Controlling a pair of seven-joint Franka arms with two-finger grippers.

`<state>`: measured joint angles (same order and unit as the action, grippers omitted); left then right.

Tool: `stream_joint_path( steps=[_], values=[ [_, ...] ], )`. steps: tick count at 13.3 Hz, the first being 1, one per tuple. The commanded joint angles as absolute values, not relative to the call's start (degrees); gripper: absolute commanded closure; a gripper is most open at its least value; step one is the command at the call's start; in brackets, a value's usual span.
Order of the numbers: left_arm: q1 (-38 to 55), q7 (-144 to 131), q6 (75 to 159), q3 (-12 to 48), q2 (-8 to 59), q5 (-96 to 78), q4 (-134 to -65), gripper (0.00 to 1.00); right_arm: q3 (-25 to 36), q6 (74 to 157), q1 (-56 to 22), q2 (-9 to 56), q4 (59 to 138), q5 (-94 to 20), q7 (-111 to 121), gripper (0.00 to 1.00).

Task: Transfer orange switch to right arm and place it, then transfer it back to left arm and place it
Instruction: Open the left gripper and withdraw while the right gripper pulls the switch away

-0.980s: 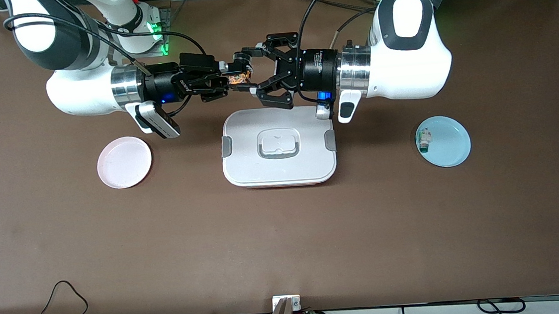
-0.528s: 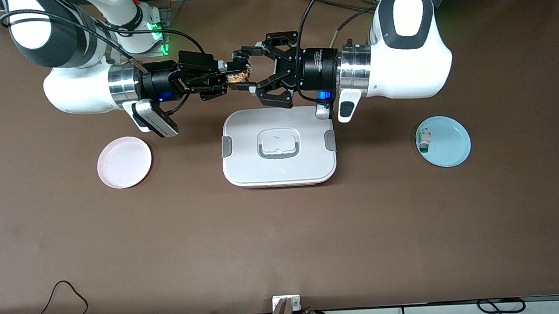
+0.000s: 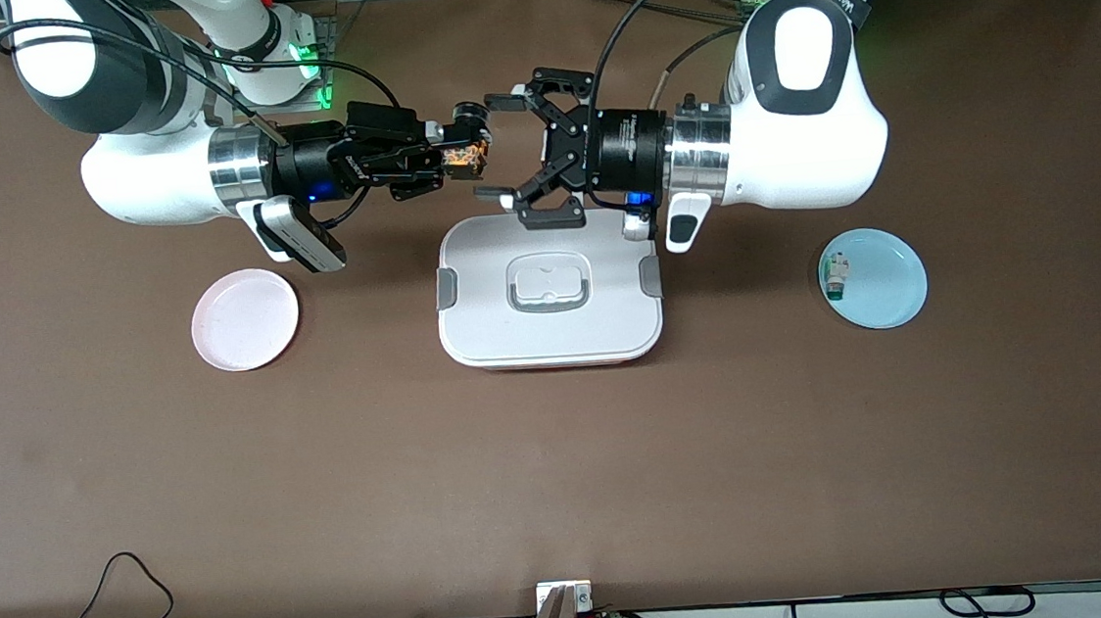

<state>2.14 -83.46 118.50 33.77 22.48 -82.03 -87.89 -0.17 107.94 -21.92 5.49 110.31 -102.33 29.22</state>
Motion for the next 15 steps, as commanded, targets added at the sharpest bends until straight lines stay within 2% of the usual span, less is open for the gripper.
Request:
stream_joint_path(
  steps=[1,5,7,10,12,15],
  values=[
    [2.2,-84.9,117.5,33.9,23.7,-82.8,-85.8,0.0,-0.4,107.8,-21.5,4.5,110.9,-102.8,30.2,0.76],
    [1.8,-84.7,115.1,33.6,23.6,-82.7,-85.9,0.0,-0.4,107.6,-19.1,4.5,109.4,-97.9,29.7,0.77],
    [-0.8,-82.6,109.3,33.6,23.3,-80.0,-86.1,0.0,-0.2,104.5,-16.9,4.5,109.2,-93.4,29.8,0.77],
    [-4.9,-77.3,97.0,33.7,21.6,-71.7,-86.0,0.0,1.1,99.7,-14.2,4.3,109.2,-88.7,30.0,0.77],
    [-8.1,-70.4,86.8,33.8,19.3,-63.7,-85.8,0.0,4.0,95.7,-13.0,4.5,106.6,-80.6,30.1,0.77],
    [-16.1,-55.8,69.9,34.3,16.5,-50.8,-83.4,0.0,4.3,92.7,-10.0,5.0,104.9,-65.0,30.9,0.77]
  ],
)
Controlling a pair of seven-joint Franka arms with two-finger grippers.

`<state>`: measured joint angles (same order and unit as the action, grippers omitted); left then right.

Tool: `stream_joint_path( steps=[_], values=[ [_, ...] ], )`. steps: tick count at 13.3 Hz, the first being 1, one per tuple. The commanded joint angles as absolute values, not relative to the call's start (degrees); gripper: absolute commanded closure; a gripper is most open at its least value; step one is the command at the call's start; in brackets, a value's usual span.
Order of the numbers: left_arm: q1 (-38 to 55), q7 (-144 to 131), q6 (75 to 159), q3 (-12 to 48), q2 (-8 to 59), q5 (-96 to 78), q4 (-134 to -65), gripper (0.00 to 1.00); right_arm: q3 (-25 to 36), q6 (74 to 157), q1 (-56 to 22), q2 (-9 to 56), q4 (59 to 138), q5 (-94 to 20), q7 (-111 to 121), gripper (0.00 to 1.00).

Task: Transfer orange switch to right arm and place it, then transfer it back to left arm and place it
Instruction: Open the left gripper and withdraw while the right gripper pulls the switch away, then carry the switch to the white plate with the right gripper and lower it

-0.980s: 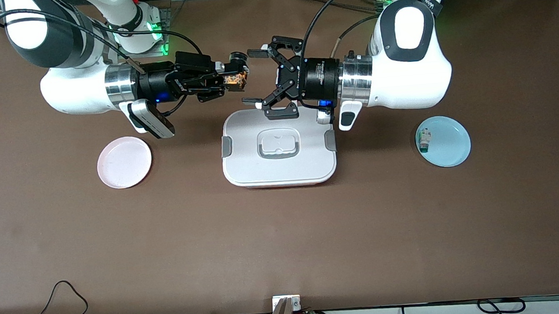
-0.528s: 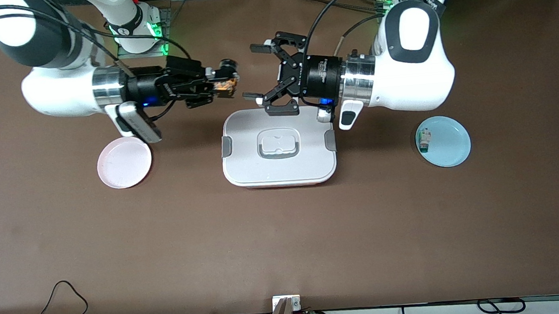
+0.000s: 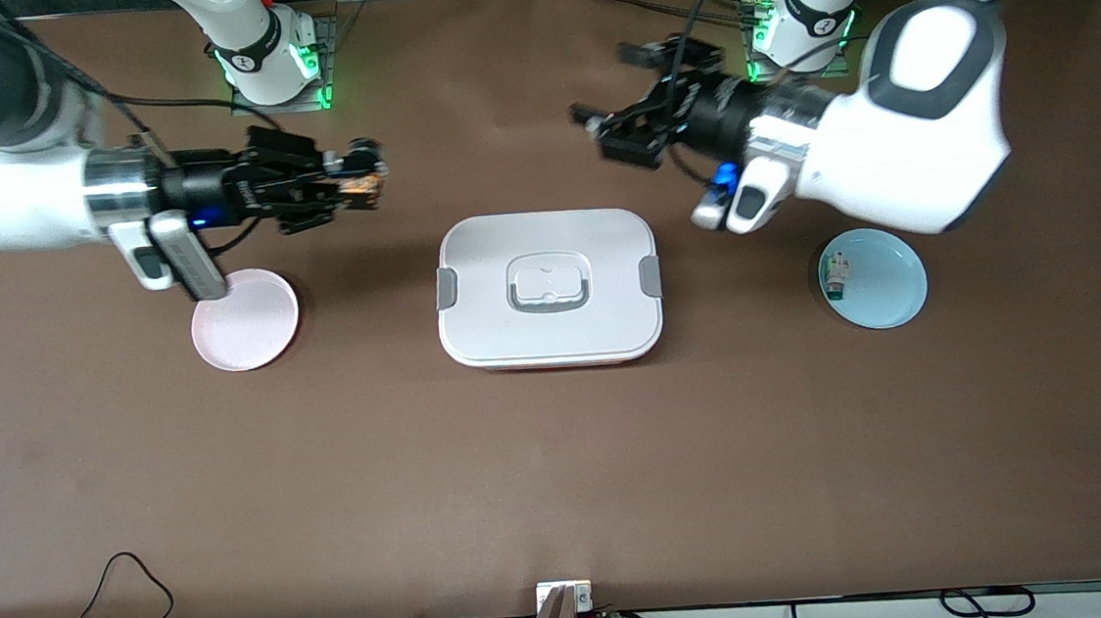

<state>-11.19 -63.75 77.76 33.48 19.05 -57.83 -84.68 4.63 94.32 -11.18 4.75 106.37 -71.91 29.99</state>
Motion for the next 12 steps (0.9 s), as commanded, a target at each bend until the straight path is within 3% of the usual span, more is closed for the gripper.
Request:
stream_joint_path(
  steps=[1,3,5,9,12],
  values=[
    [-18.1,-49.9,64.7,34.3,16.5,-44.9,-81.3,0.0,4.3,92.7,-10.0,5.0,104.8,-60.1,32.2,0.77],
    [-21.7,-38.6,58.8,34.4,16.4,-34.3,-79.7,0.0,4.3,93.2,-10.2,5.2,104.8,-48.8,34.7,0.77],
    [-24.7,-27.0,58.1,34.3,15.2,-24.7,-79.5,0.0,4.1,94.9,-10.5,6.2,104.6,-37.0,37.5,0.77],
    [-25.3,-6.5,60.6,34.1,14.9,-4.3,-79.5,0.0,2.8,102.4,-10.4,9.7,104.9,-10.2,49.8,0.77],
    [-26.0,5.3,67.4,33.7,14.9,3.8,-79.5,0.0,2.8,107.9,-10.5,10.9,106.3,1.1,58.7,0.77]
  ],
)
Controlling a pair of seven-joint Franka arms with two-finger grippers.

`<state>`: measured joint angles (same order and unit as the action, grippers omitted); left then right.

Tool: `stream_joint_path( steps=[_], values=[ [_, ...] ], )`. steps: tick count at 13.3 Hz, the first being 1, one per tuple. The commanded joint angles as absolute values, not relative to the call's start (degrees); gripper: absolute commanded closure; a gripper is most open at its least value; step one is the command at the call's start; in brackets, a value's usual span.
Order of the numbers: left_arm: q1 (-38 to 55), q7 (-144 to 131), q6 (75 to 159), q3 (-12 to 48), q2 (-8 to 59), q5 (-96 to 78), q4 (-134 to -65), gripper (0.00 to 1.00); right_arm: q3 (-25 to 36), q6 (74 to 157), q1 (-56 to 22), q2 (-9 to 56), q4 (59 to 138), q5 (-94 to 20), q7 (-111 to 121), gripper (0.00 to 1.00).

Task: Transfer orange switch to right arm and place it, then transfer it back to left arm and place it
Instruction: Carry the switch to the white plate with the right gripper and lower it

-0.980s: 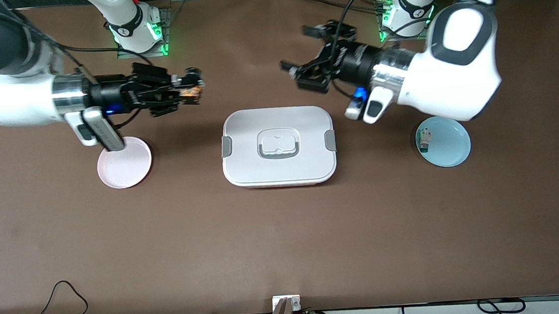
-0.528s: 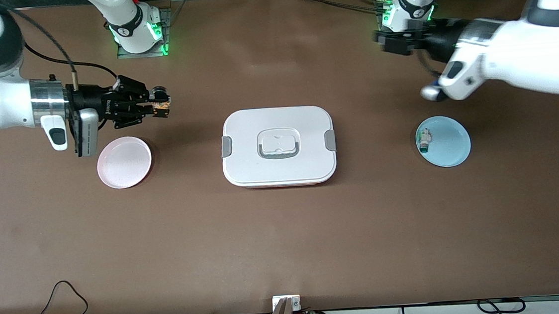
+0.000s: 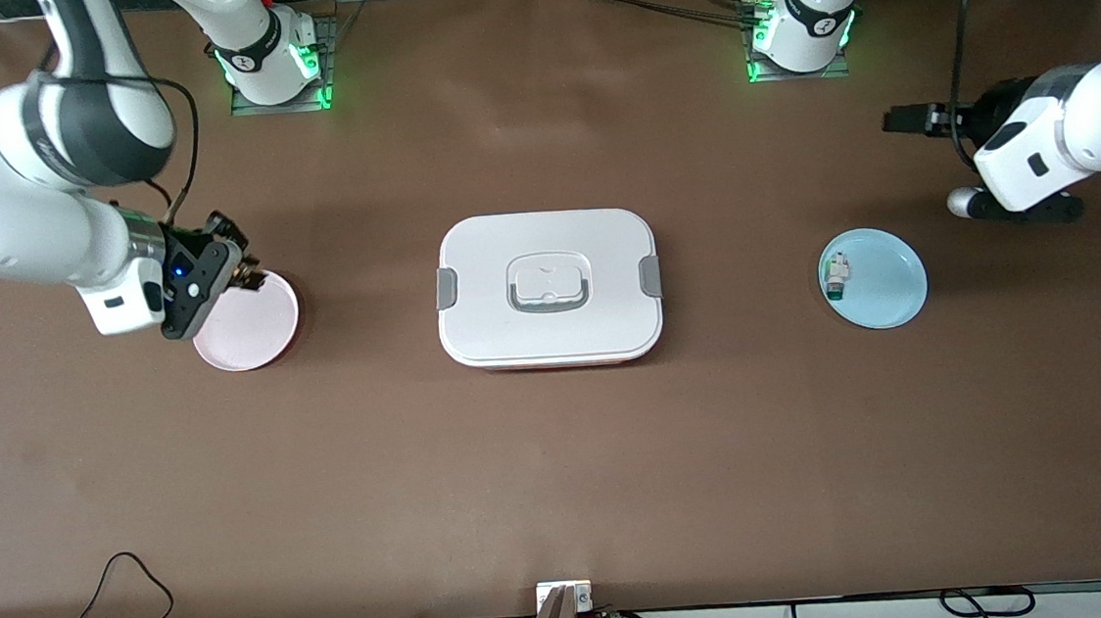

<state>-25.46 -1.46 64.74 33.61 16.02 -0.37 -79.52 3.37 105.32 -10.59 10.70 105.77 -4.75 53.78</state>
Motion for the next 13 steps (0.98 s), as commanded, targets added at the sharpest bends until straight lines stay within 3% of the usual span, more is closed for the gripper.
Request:
stream_joint_path(
  steps=[1,3,4,8,10,13],
  values=[
    [-26.4,7.4,69.3,33.7,14.9,5.3,-79.5,0.0,2.6,109.4,-10.5,11.1,107.3,5.4,60.8,0.77],
    [-24.5,7.0,72.1,33.1,15.1,6.4,-77.2,0.0,2.5,113.8,-10.2,12.6,108.7,10.9,65.6,0.77],
    [-20.3,6.6,72.4,29.9,15.4,7.2,-75.5,0.0,2.5,114.9,-9.6,13.3,109.7,11.2,67.5,0.77],
    [-5.6,5.8,73.3,11.4,13.6,5.1,-75.2,0.0,2.5,125.5,-7.3,13.5,118.7,11.2,71.5,0.76],
    [-4.3,5.9,79.0,8.1,11.2,2.0,-79.1,0.0,2.5,129.6,-7.0,14.1,122.0,11.4,71.5,0.76],
    [-4.7,3.9,84.0,8.0,4.9,-1.0,-87.8,0.0,2.5,133.6,-5.5,16.3,123.8,11.3,71.8,0.76]
  ],
)
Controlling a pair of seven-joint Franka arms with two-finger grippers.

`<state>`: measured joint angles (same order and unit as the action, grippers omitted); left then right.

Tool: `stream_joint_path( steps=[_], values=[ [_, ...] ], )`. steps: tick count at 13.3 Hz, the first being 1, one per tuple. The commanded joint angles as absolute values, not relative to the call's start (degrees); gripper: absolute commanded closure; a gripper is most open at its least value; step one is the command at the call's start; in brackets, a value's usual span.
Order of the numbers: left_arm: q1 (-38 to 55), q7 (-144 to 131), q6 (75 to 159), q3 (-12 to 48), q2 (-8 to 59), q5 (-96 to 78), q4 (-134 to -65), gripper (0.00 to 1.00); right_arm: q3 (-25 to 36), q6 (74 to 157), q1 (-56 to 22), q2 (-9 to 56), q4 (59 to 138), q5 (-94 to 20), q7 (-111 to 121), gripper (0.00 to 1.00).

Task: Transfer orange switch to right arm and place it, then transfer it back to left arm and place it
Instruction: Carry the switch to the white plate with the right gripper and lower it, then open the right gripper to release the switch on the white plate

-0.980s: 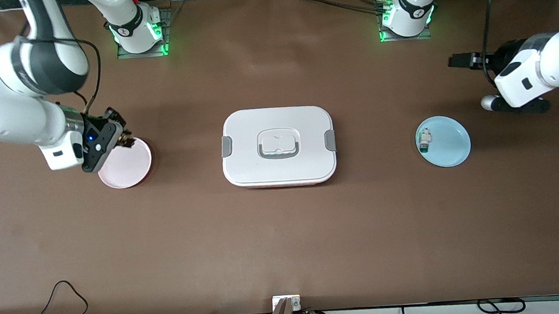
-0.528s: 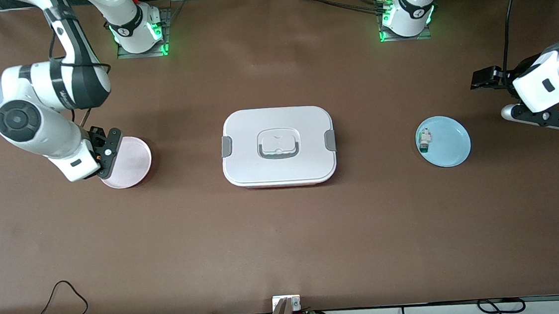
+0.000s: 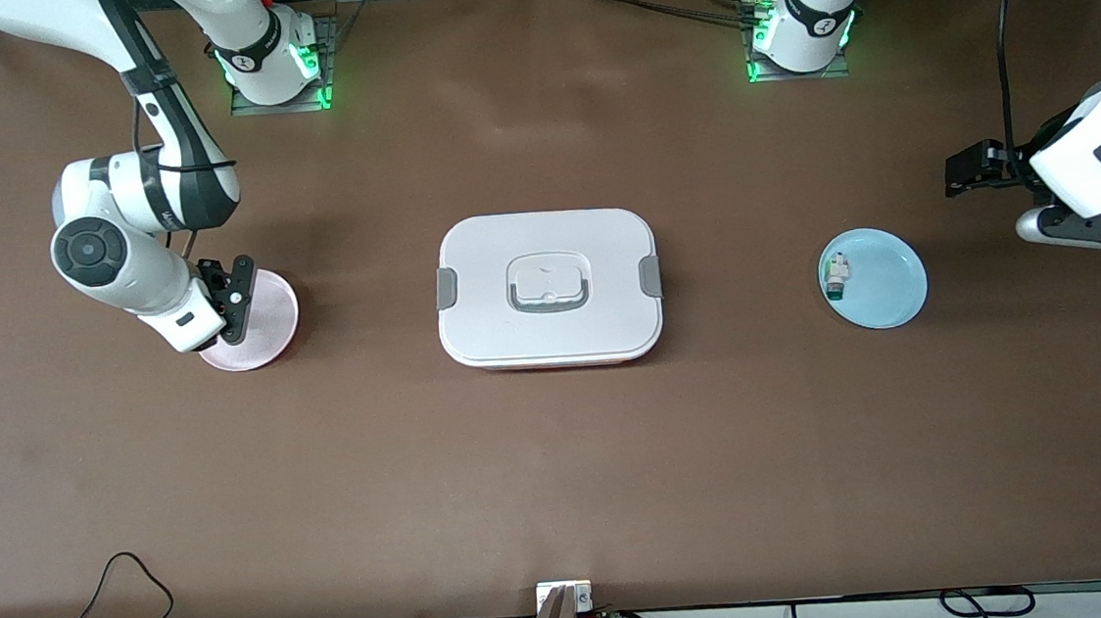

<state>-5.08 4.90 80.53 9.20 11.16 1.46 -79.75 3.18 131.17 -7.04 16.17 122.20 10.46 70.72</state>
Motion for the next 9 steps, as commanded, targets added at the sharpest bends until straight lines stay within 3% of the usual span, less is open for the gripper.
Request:
stream_joint_path(
  steps=[1,9],
  values=[
    [-4.7,2.5,84.2,8.0,3.8,-1.1,-89.1,0.0,2.5,134.9,-5.5,17.1,124.1,11.2,71.8,0.76],
    [-3.2,3.0,87.5,7.9,1.2,0.4,-89.0,0.0,2.8,142.8,-4.9,19.9,128.4,11.2,71.7,0.75]
  ],
)
